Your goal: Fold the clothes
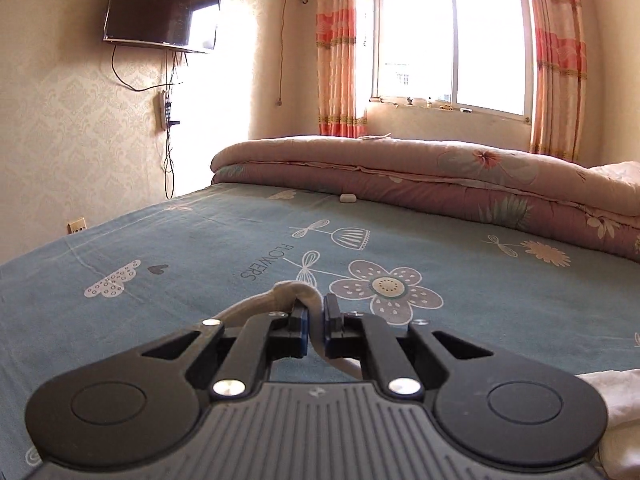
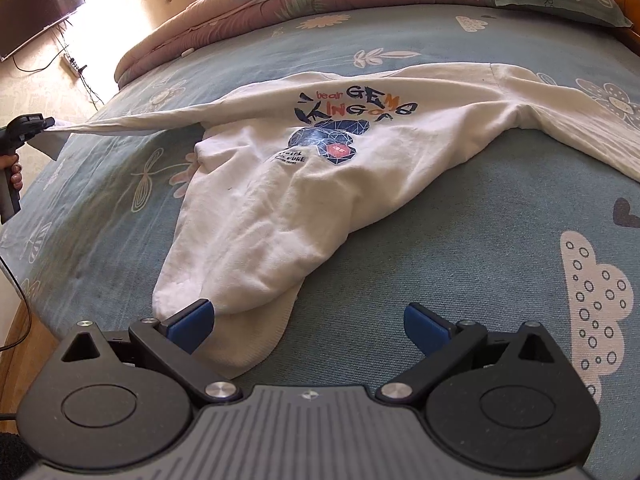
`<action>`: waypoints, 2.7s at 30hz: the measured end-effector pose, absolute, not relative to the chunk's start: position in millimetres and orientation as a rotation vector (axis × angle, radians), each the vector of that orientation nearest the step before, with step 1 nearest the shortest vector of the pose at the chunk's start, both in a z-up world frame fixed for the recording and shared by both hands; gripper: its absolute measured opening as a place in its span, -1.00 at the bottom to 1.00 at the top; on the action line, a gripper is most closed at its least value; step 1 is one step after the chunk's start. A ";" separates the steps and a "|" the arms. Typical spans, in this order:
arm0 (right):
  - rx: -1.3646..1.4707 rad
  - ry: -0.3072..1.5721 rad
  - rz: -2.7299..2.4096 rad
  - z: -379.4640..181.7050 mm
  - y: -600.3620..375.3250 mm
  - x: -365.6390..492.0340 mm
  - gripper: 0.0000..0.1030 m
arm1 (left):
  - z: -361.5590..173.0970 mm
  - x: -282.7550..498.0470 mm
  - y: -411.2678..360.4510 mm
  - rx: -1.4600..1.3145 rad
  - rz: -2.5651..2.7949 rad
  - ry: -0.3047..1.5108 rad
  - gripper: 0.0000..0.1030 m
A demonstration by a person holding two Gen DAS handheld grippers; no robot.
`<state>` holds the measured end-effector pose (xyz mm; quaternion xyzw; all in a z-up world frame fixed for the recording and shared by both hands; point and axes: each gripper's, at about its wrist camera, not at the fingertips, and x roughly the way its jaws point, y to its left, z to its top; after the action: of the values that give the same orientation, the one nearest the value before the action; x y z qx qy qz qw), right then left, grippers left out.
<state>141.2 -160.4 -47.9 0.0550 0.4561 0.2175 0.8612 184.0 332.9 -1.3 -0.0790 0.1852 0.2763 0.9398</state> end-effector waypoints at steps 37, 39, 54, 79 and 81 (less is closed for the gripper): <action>-0.005 0.952 0.466 -32.8 -130.0 150.9 1.00 | -96.2 149.2 411.0 -0.384 0.658 0.683 -0.13; -0.004 0.955 0.457 -32.6 -131.0 152.1 1.00 | -98.5 149.9 400.5 -0.332 0.660 0.668 -0.13; -0.018 0.969 0.463 -37.9 -118.1 155.7 1.00 | -90.4 148.2 369.3 -0.293 0.462 0.724 -0.73; 0.025 0.962 0.427 -39.4 -136.5 150.0 1.00 | -89.4 173.9 346.6 -0.212 0.540 0.803 -0.18; 0.030 0.955 0.406 -39.3 -144.4 148.8 1.00 | -81.3 174.4 344.5 -0.223 0.555 0.814 -0.29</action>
<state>148.8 -144.4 -39.3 0.0143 0.4562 0.1939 0.8684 174.4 344.5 -81.3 -0.1067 0.3901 0.2659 0.8751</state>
